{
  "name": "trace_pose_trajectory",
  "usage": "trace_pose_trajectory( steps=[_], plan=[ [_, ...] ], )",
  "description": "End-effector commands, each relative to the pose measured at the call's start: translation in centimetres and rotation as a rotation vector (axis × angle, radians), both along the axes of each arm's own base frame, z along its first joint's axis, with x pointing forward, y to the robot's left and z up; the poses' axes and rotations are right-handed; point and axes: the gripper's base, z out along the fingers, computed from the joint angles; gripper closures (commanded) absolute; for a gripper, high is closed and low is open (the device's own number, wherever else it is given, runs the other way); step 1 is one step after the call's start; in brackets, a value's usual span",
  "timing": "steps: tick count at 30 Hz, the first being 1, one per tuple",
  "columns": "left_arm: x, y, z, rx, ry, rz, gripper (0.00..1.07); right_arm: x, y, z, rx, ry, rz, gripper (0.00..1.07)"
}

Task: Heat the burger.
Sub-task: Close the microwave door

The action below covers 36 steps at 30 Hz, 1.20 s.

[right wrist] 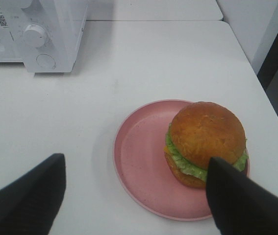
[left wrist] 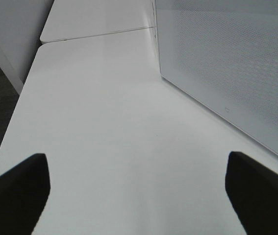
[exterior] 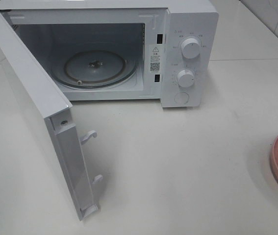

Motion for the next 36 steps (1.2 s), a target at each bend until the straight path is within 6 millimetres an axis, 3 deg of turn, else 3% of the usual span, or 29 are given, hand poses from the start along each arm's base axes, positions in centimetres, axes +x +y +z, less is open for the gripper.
trace_pose_trajectory(
  steps=[1, 19, 23, 24, 25, 26, 27, 28, 29, 30, 36],
  plan=[
    [-0.2, 0.0, -0.1, -0.009, -0.017, 0.003, 0.17, -0.3, 0.0, -0.1, -0.003, -0.029, -0.004, 0.32],
    [-0.3, -0.1, 0.4, -0.016, -0.043, -0.001, 0.18, -0.3, 0.0, -0.1, -0.003, -0.029, -0.004, 0.32],
    [-0.3, 0.1, 1.3, 0.001, -0.119, 0.012, 0.37, -0.3, 0.0, -0.1, -0.003, -0.029, -0.004, 0.32],
    [0.1, 0.2, 1.7, 0.010, -0.141, 0.016, 0.54, -0.3, 0.0, -0.1, -0.003, -0.029, -0.004, 0.32],
    [0.1, 0.2, 1.7, 0.010, -0.141, 0.016, 0.54, -0.3, 0.0, -0.1, -0.003, -0.029, -0.004, 0.32],
    [0.4, 0.1, 1.8, 0.010, -0.155, 0.015, 0.64, -0.3, 0.0, -0.1, -0.003, -0.029, -0.004, 0.32],
    [1.0, 0.1, 2.1, 0.010, -0.187, 0.013, 0.81, -0.3, 0.0, -0.1, -0.003, -0.029, -0.004, 0.32],
    [1.0, 0.1, 2.1, 0.010, -0.187, 0.013, 0.81, -0.3, 0.0, -0.1, -0.003, -0.029, -0.004, 0.32],
    [1.4, 0.1, 2.2, 0.011, -0.209, 0.011, 0.88, -0.3, 0.0, -0.1, -0.003, -0.029, -0.004, 0.32],
    [2.4, 0.0, 2.3, 0.011, -0.235, 0.008, 1.04, -0.3, 0.0, -0.1, -0.003, -0.029, -0.004, 0.32],
    [5.6, -0.1, 1.8, 0.020, -0.249, 0.001, 1.07, -0.3, 0.0, -0.1, -0.003, -0.029, -0.004, 0.32]
  ],
)
